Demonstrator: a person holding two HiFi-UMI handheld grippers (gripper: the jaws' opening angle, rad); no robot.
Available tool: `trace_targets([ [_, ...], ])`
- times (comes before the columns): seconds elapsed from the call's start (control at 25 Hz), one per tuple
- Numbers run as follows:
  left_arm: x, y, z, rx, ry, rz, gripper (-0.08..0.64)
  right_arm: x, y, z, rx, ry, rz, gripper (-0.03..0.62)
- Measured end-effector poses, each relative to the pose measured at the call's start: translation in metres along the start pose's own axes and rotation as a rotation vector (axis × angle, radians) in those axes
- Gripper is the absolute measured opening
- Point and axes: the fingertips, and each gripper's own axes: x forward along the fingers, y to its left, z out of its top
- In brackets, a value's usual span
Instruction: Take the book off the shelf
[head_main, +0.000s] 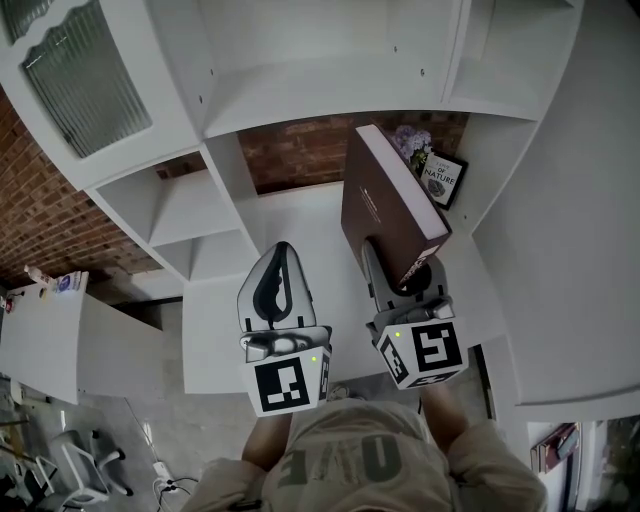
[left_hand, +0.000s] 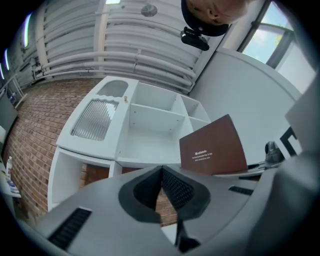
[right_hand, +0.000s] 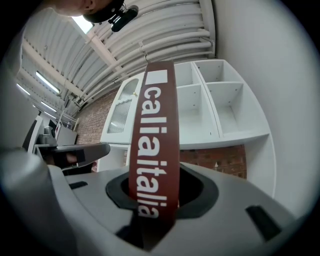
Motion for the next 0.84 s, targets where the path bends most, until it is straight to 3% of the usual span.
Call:
trace_targets([
  [0.84,0.009,0.005,-0.006,-0.013,0.009,0.002,0.012,0.008,0.011,-0.004,0.016,0.008,0.025,0.150],
])
